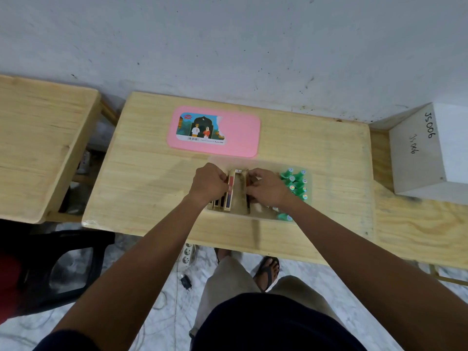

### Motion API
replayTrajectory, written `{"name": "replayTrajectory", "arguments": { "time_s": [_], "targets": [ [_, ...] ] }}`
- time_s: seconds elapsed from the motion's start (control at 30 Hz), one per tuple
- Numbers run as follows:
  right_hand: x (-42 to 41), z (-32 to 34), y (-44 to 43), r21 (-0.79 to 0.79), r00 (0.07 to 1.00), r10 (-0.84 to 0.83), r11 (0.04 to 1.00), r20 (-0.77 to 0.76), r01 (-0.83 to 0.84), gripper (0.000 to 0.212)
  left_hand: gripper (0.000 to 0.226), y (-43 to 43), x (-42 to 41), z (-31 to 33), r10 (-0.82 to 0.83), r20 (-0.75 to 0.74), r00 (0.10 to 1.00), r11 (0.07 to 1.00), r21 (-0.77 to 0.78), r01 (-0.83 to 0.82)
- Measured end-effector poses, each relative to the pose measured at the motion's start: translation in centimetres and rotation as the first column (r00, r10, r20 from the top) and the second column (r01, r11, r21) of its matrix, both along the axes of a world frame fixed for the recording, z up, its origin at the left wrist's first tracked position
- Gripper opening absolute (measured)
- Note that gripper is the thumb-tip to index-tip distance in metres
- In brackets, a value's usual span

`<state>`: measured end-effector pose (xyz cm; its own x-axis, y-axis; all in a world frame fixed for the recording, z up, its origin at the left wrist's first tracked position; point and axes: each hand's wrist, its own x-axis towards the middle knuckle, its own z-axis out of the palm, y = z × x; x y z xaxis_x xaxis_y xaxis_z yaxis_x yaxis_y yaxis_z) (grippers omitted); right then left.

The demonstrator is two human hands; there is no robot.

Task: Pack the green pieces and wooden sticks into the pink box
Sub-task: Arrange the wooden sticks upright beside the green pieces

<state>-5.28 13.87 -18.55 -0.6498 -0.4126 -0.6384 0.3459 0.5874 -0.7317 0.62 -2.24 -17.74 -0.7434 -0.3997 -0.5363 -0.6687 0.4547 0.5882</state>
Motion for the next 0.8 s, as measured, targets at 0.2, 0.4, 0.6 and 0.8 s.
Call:
{"name": "replayTrajectory", "arguments": {
  "time_s": [0.2,0.4,0.6,0.8],
  "targets": [
    [1.2,-0.5,-1.2,0.303,0.881,0.266,0.941,-0.392,-0.149,0.010,0.006,0.8,-0.5,-0.3,-0.062,0.001,0.998,0.998,-0.032,0.062],
    [1.9,-1.1,-1.9,0.343,0.863,0.231,0.937,-0.448,-0.072,0.017,0.027,1.6,-0.6,-0.7,-0.148,0.017,0.989,0.983,-0.106,0.149],
    [2.0,-1.5,-2.7,0.391,0.849,0.276,0.916,-0.451,-0.090,0.016,0.016,1.5,-0.4,-1.1,-0.240,-0.036,0.970,0.941,-0.253,0.224],
    [2.6,-2.0,-3.4,0.370,0.880,0.201,0.929,-0.431,-0.031,0.009,0.021,1.1,-0.5,-0.9,-0.349,-0.016,0.937,0.886,-0.330,0.324]
  ]
}}
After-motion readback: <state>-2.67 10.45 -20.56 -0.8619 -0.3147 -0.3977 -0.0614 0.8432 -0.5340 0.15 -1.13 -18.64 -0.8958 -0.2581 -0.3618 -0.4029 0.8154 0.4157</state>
